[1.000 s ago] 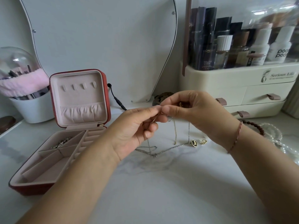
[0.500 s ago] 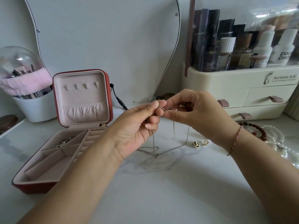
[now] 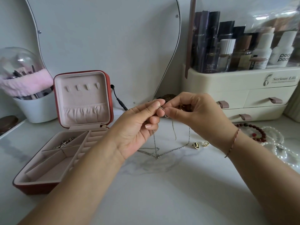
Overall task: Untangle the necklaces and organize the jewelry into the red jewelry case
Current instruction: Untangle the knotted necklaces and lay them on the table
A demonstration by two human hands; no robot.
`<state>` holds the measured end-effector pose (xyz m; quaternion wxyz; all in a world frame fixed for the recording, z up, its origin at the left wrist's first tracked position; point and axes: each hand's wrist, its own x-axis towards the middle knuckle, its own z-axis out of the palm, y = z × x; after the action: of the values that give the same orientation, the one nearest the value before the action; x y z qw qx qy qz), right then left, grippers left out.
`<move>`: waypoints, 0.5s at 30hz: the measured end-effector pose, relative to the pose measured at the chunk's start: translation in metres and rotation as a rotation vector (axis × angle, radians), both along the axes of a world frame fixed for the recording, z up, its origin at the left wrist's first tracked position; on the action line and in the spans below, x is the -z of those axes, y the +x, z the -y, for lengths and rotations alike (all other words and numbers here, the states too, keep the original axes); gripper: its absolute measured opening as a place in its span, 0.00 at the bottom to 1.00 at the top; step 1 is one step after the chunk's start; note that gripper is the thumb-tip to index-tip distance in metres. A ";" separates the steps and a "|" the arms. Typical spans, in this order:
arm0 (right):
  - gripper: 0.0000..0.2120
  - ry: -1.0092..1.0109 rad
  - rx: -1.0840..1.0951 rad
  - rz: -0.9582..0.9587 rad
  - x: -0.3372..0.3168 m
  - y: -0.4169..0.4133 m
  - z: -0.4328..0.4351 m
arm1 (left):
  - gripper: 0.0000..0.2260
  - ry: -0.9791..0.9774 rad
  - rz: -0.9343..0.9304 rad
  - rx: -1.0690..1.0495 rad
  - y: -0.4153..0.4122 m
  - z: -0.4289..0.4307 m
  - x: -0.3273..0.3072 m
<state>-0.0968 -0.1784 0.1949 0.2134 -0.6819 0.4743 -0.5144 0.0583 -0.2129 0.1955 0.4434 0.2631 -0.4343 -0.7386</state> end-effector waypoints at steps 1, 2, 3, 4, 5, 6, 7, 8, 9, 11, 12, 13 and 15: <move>0.03 -0.001 -0.011 0.004 0.000 0.000 0.000 | 0.06 -0.006 0.004 -0.008 0.000 0.000 0.000; 0.04 -0.007 -0.018 0.005 -0.001 0.000 0.000 | 0.06 -0.016 0.013 -0.014 0.000 0.000 0.000; 0.07 -0.016 -0.021 0.002 -0.001 -0.001 -0.001 | 0.05 -0.030 0.023 -0.019 0.000 -0.001 0.000; 0.10 -0.027 -0.022 -0.006 -0.001 -0.001 -0.001 | 0.05 -0.045 0.031 -0.023 0.000 -0.001 0.000; 0.12 -0.035 -0.024 -0.019 -0.002 -0.001 -0.001 | 0.04 -0.057 0.037 -0.030 0.001 -0.001 0.000; 0.13 -0.043 -0.028 -0.038 -0.002 -0.001 -0.001 | 0.04 -0.065 0.040 -0.041 0.000 -0.001 0.000; 0.13 -0.050 -0.030 -0.065 -0.003 -0.001 -0.002 | 0.04 -0.069 0.040 -0.056 0.001 -0.001 0.001; 0.14 -0.060 -0.027 -0.099 -0.003 -0.001 -0.002 | 0.03 -0.070 0.041 -0.073 0.000 -0.001 0.000; 0.13 -0.070 -0.020 -0.131 -0.003 -0.001 -0.002 | 0.02 -0.076 0.046 -0.091 0.000 -0.001 0.001; 0.11 -0.083 -0.001 -0.165 -0.002 -0.001 -0.001 | 0.02 -0.112 0.084 -0.130 0.001 -0.001 0.002; 0.09 -0.082 0.008 -0.166 -0.002 0.000 -0.001 | 0.02 -0.142 0.115 -0.152 0.001 -0.001 0.003; 0.07 -0.079 0.018 -0.166 -0.001 0.000 -0.001 | 0.03 -0.178 0.146 -0.174 0.001 -0.001 0.004; 0.03 -0.084 0.047 -0.177 0.002 0.001 -0.001 | 0.03 -0.241 0.199 -0.211 0.001 -0.001 0.005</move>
<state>-0.0955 -0.1777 0.1933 0.1298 -0.7218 0.4850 -0.4764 0.0589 -0.2116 0.1903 0.5016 0.3238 -0.5314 -0.6010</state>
